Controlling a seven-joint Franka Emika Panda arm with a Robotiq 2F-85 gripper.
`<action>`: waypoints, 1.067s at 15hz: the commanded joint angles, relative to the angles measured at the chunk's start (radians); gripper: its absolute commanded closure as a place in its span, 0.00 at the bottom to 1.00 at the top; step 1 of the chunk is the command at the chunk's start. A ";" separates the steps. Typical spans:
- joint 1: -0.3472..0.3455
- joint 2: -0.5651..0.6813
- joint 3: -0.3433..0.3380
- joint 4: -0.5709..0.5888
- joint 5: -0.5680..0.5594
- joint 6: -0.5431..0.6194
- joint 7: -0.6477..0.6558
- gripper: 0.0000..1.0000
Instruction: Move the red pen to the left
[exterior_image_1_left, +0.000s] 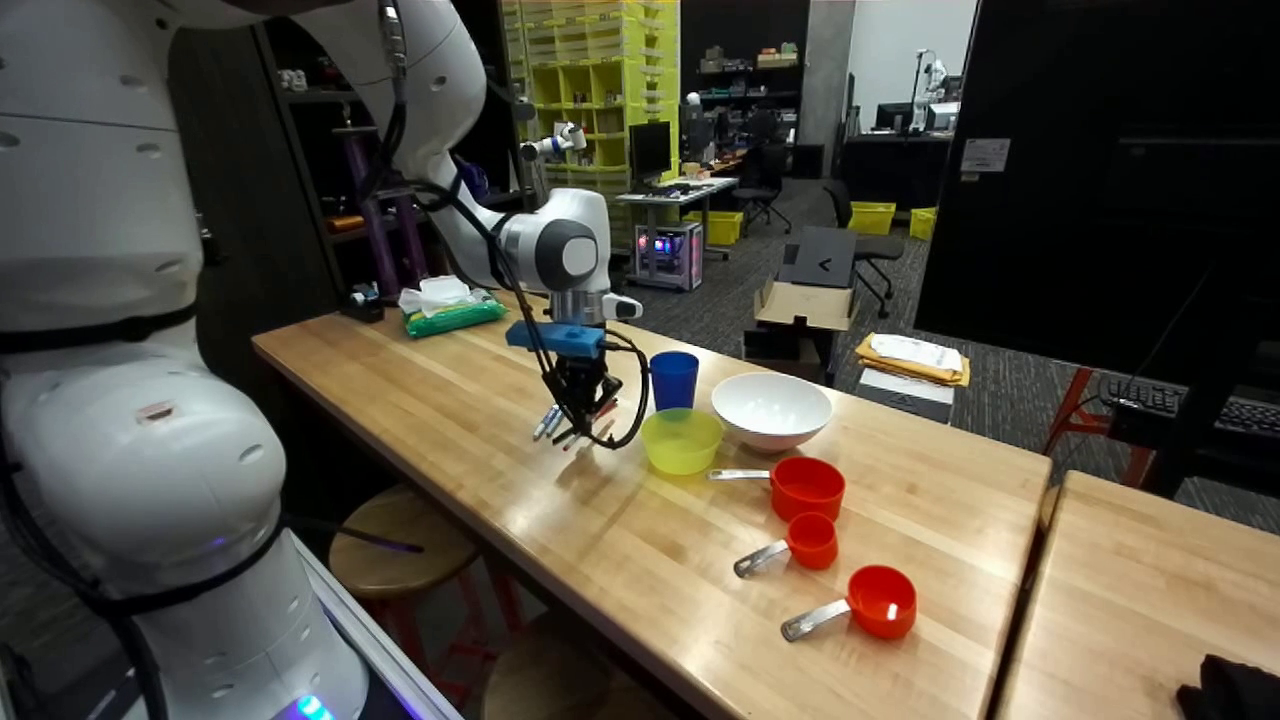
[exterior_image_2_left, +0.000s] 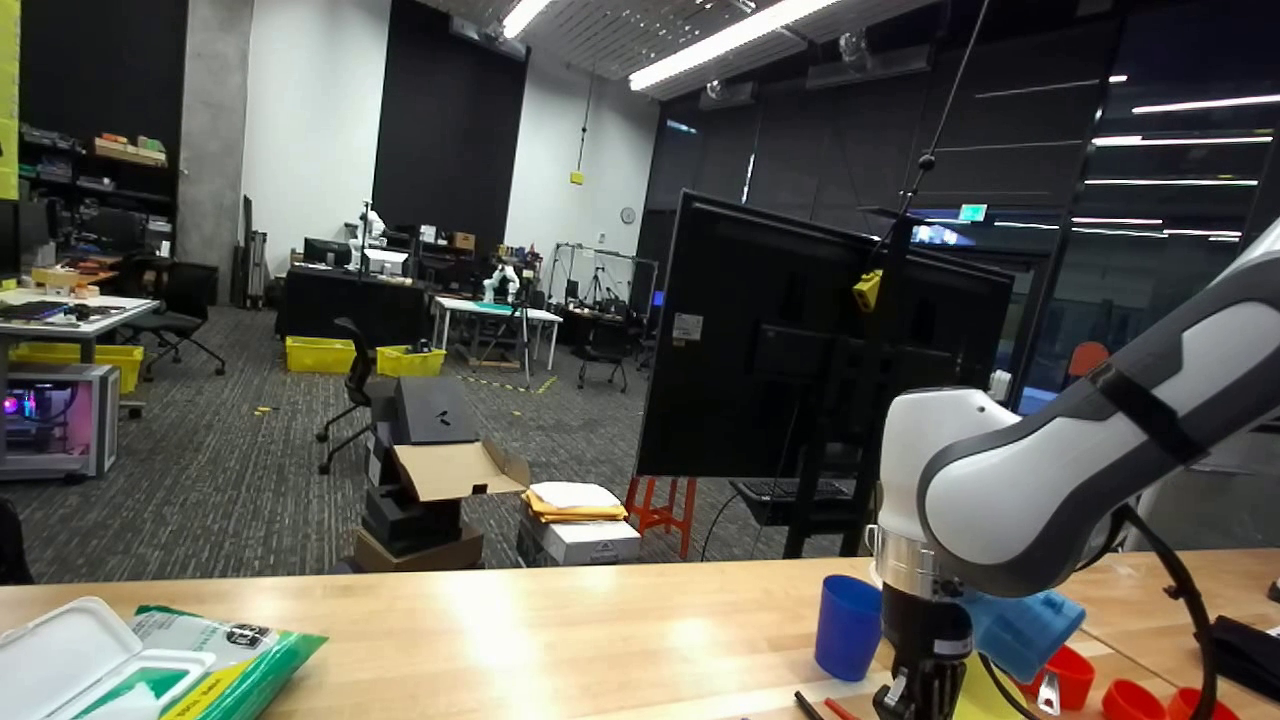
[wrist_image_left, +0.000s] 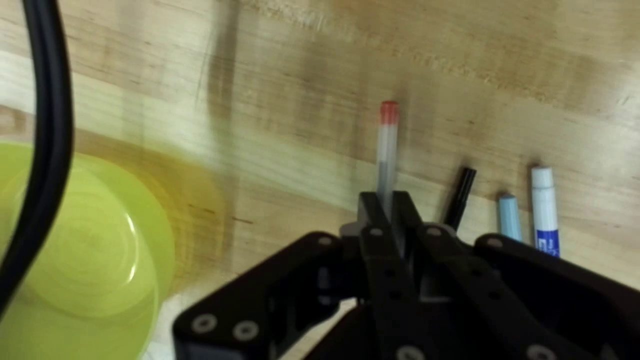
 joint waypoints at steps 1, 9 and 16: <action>0.023 -0.075 0.023 -0.020 0.004 -0.050 0.015 0.98; 0.056 -0.095 0.071 -0.034 0.006 -0.028 -0.062 0.98; 0.066 -0.095 0.093 -0.072 0.002 0.022 -0.173 0.98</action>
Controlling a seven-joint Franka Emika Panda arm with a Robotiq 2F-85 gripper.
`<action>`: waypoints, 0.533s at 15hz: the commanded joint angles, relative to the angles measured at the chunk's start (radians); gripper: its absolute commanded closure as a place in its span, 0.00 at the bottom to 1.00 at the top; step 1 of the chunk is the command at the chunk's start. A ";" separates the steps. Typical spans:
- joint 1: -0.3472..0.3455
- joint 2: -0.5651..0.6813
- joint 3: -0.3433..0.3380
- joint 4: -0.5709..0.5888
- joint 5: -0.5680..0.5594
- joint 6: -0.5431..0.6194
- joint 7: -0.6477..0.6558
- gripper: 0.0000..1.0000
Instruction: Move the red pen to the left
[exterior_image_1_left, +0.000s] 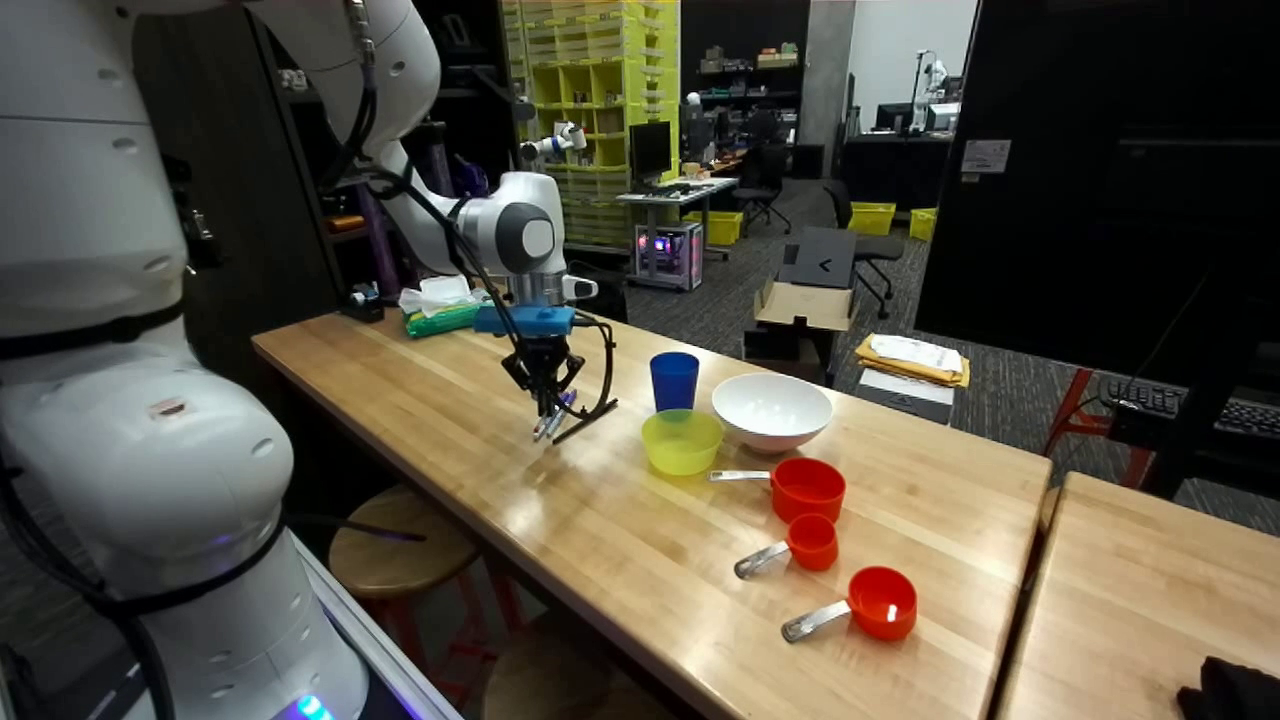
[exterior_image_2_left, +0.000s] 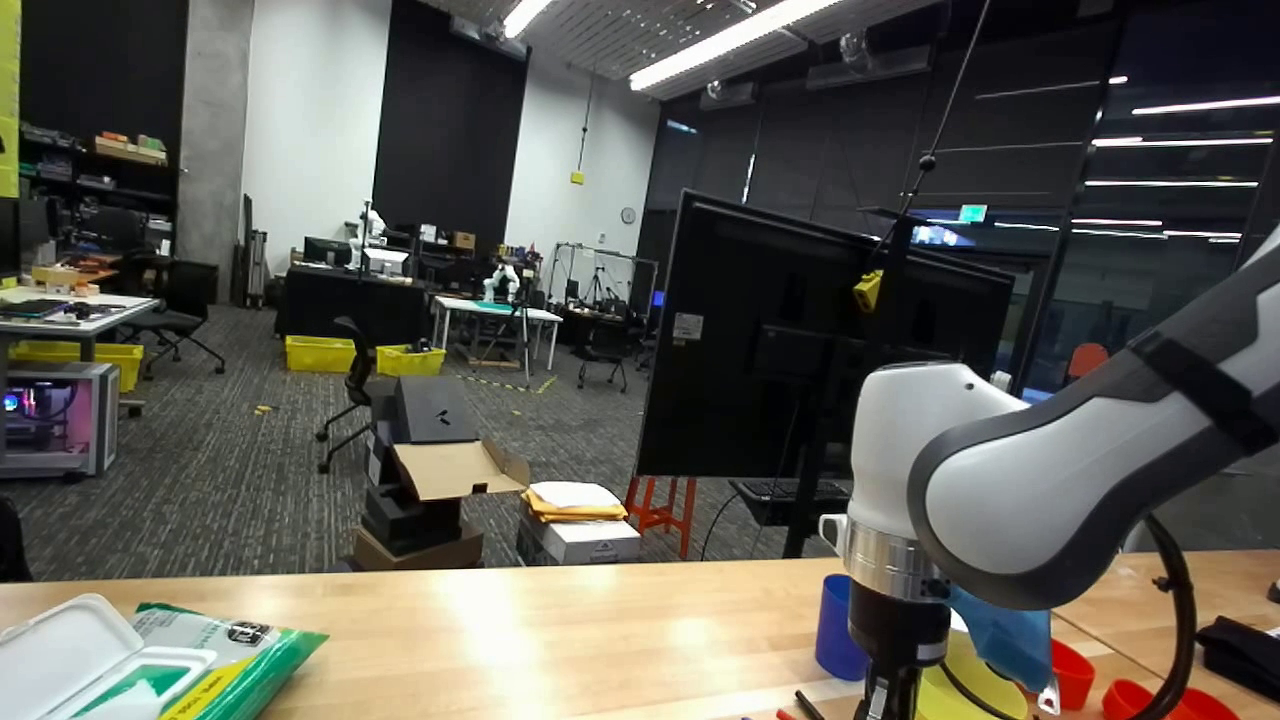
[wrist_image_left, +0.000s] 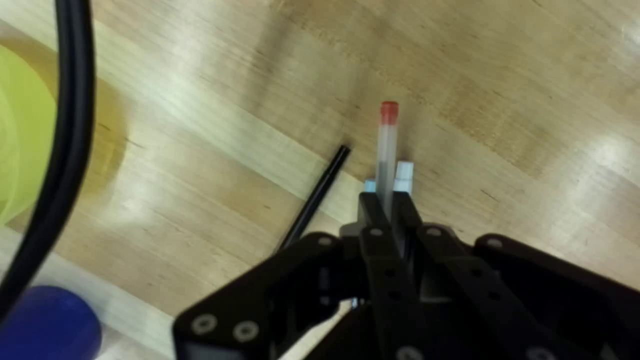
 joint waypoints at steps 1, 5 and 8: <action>0.009 -0.033 0.012 -0.042 0.006 0.034 -0.067 0.98; 0.012 -0.037 0.022 -0.054 0.012 0.047 -0.105 0.98; 0.015 -0.035 0.031 -0.054 0.032 0.040 -0.113 0.98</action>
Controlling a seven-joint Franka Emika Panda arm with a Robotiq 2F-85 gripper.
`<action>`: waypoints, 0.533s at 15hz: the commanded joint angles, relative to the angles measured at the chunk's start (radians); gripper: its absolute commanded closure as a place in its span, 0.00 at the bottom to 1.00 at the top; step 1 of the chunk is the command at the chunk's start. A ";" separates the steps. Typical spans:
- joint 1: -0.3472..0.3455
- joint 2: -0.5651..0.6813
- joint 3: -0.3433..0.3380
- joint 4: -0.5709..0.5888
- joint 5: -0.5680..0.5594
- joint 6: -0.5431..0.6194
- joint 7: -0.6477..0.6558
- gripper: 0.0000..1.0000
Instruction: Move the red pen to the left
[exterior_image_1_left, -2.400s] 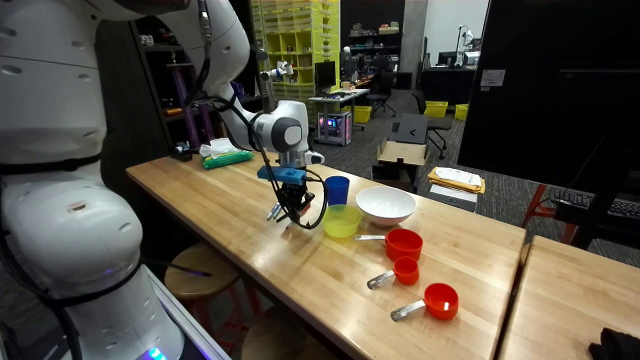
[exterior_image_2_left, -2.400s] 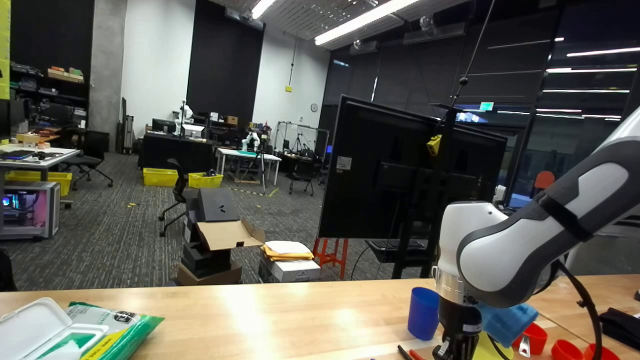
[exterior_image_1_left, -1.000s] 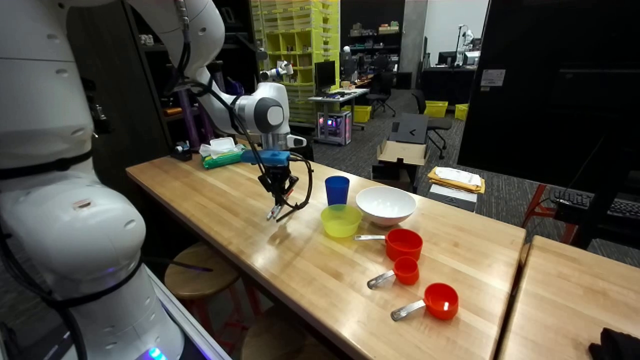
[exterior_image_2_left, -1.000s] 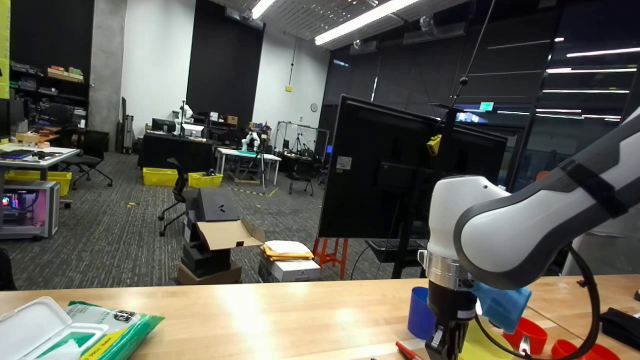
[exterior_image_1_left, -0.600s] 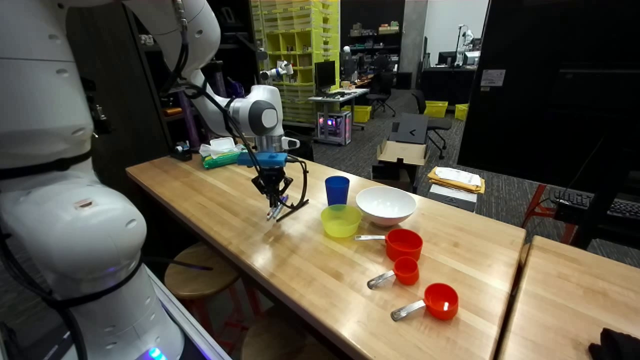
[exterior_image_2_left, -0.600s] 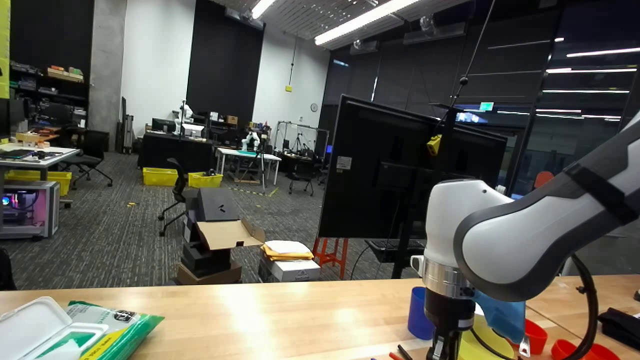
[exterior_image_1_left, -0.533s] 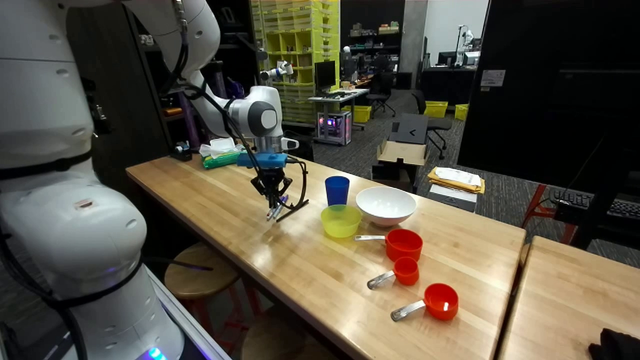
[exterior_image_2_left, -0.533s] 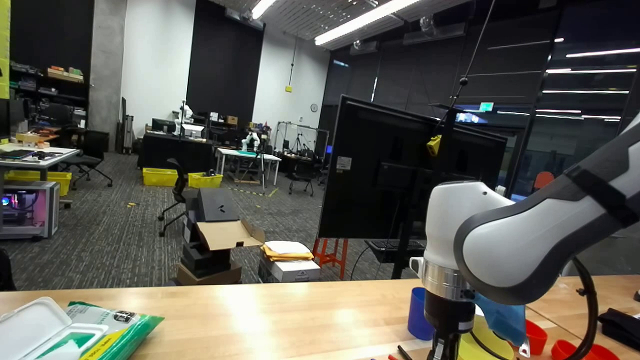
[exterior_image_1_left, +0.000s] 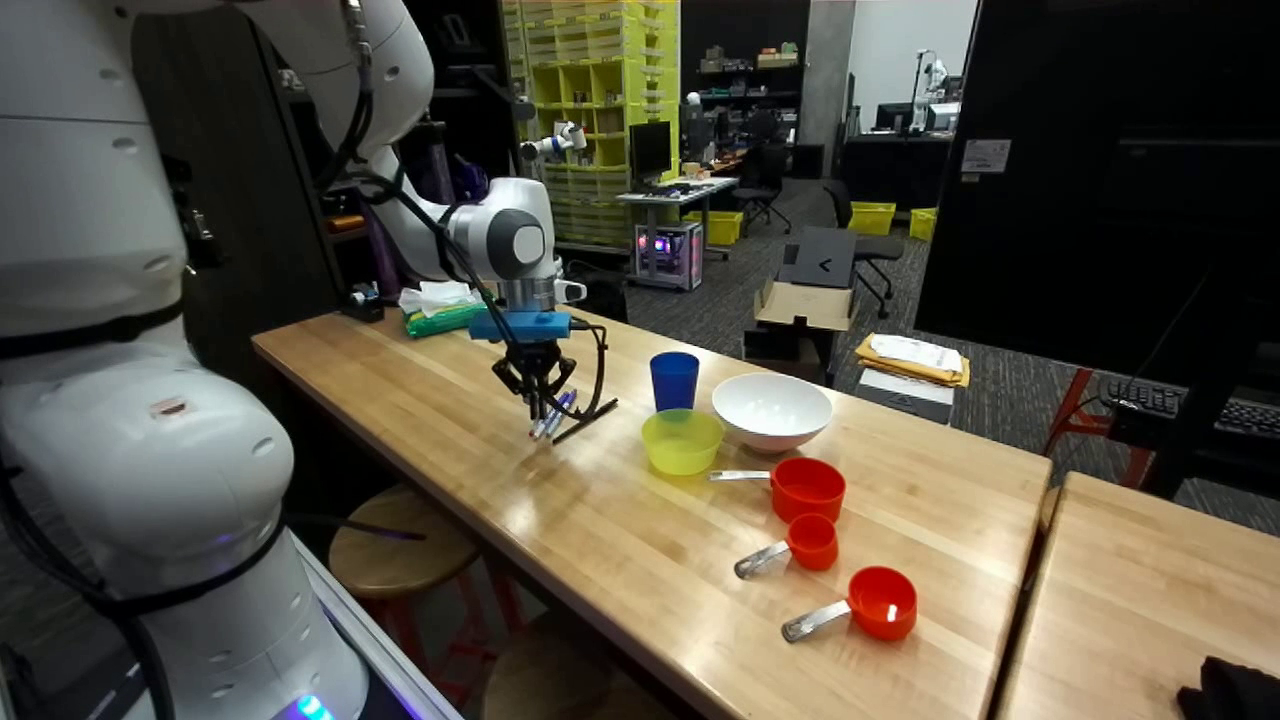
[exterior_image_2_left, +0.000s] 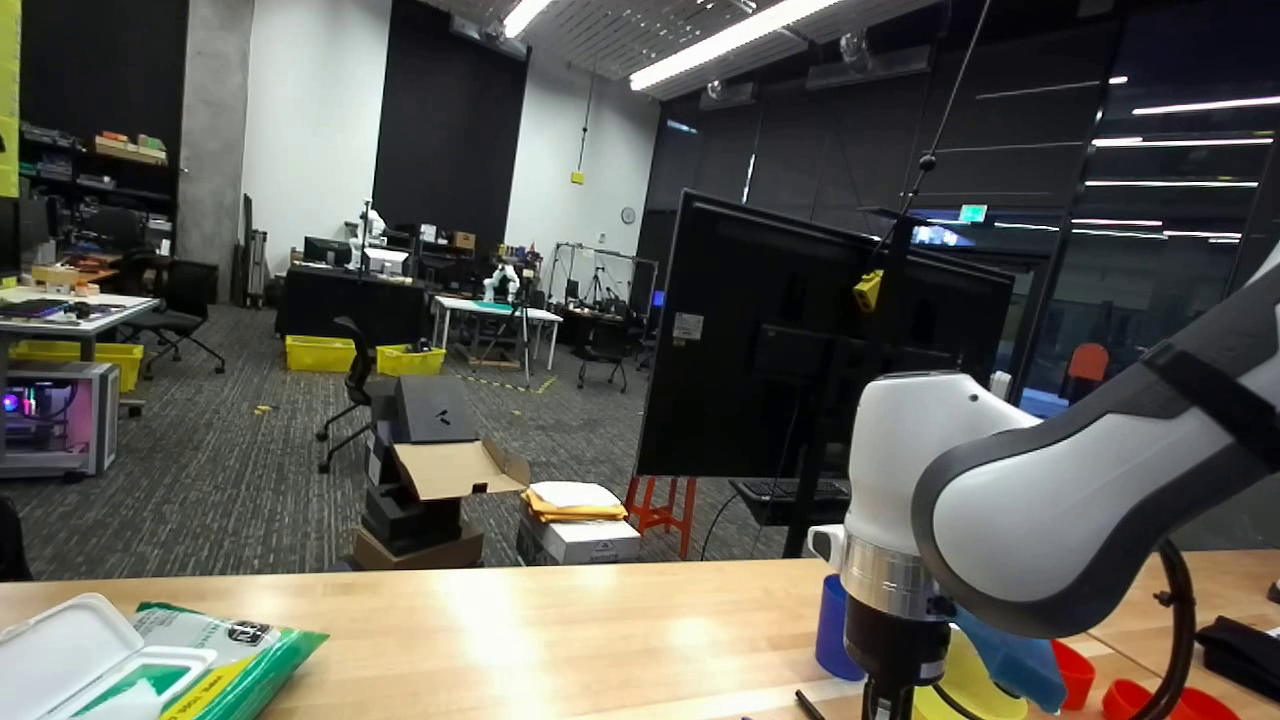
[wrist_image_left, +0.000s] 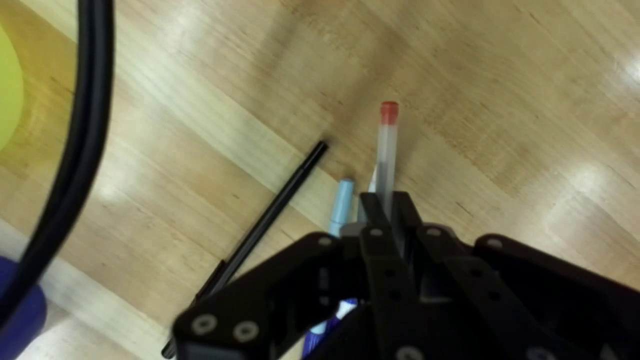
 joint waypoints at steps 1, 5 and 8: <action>0.012 -0.035 0.012 -0.028 0.036 0.004 -0.020 0.98; 0.020 -0.030 0.020 -0.029 0.049 0.004 0.001 0.98; 0.027 -0.022 0.026 -0.030 0.052 0.009 0.013 0.98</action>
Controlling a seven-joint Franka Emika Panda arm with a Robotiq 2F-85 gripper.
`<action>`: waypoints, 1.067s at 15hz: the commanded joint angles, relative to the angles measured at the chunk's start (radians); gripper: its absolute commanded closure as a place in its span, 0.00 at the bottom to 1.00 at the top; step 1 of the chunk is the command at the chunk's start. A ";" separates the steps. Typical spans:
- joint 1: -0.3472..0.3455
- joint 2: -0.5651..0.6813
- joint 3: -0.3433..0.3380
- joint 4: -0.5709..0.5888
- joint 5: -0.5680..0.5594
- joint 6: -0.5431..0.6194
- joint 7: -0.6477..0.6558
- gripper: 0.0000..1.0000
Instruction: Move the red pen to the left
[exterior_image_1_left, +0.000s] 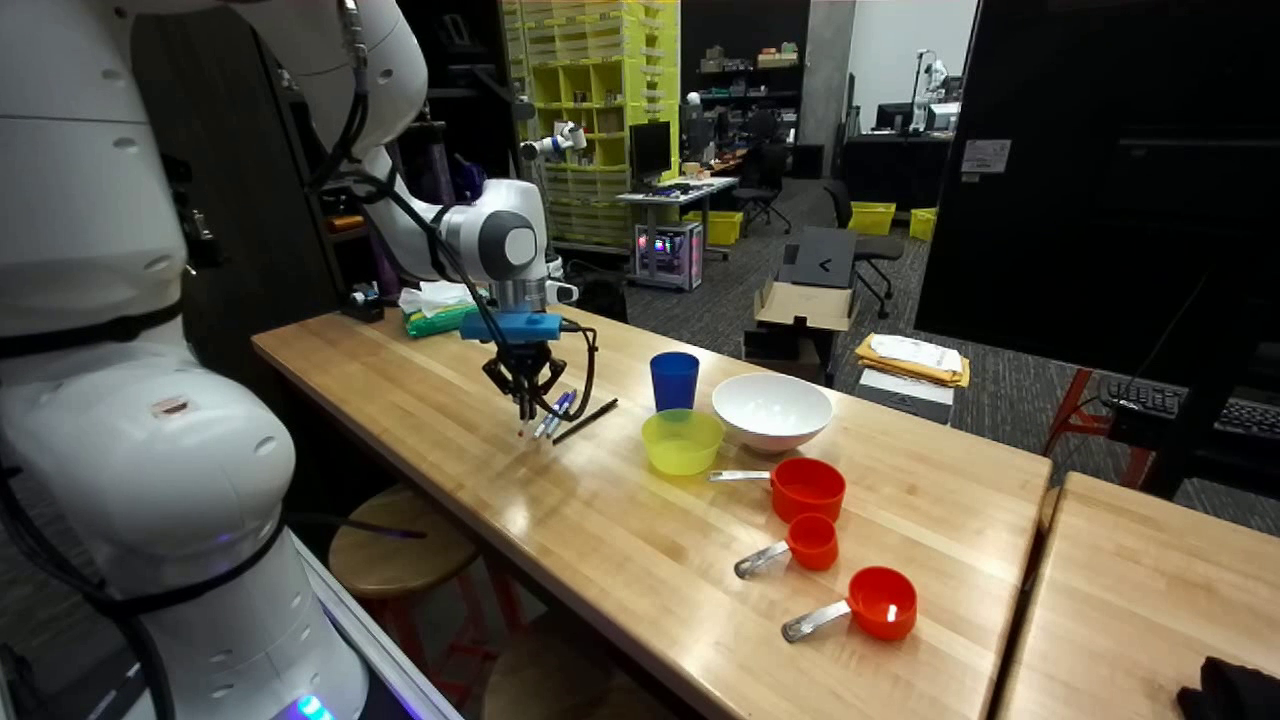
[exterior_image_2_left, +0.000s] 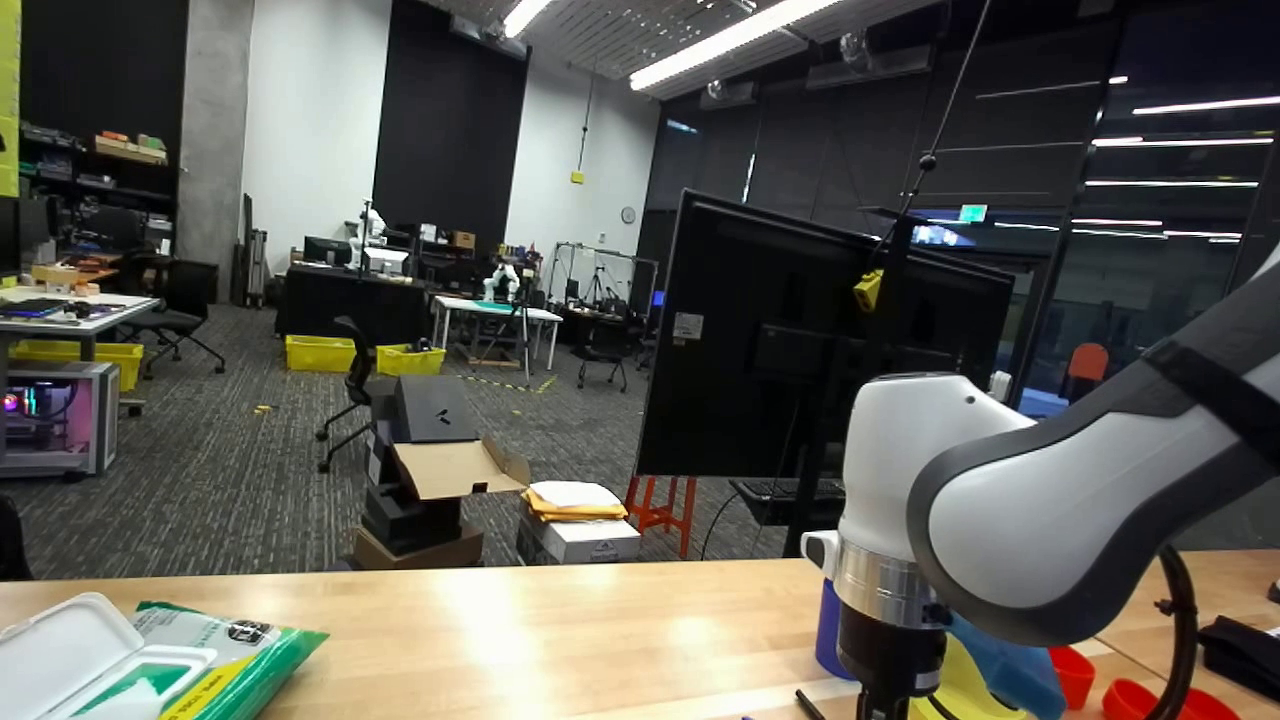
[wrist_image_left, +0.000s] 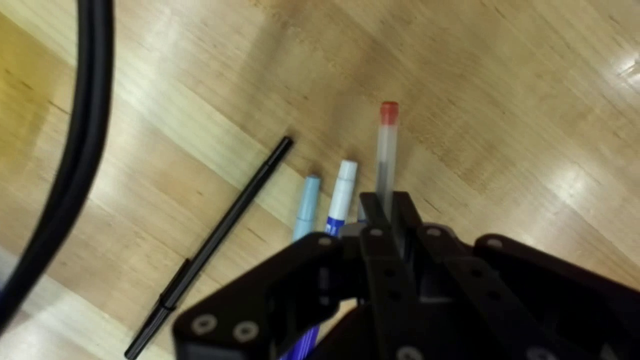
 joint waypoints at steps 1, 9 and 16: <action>0.018 -0.021 0.009 -0.024 0.022 0.014 0.019 0.98; 0.036 0.011 0.016 -0.010 0.057 0.082 0.124 0.98; 0.025 0.030 -0.001 -0.003 0.046 0.106 0.155 0.64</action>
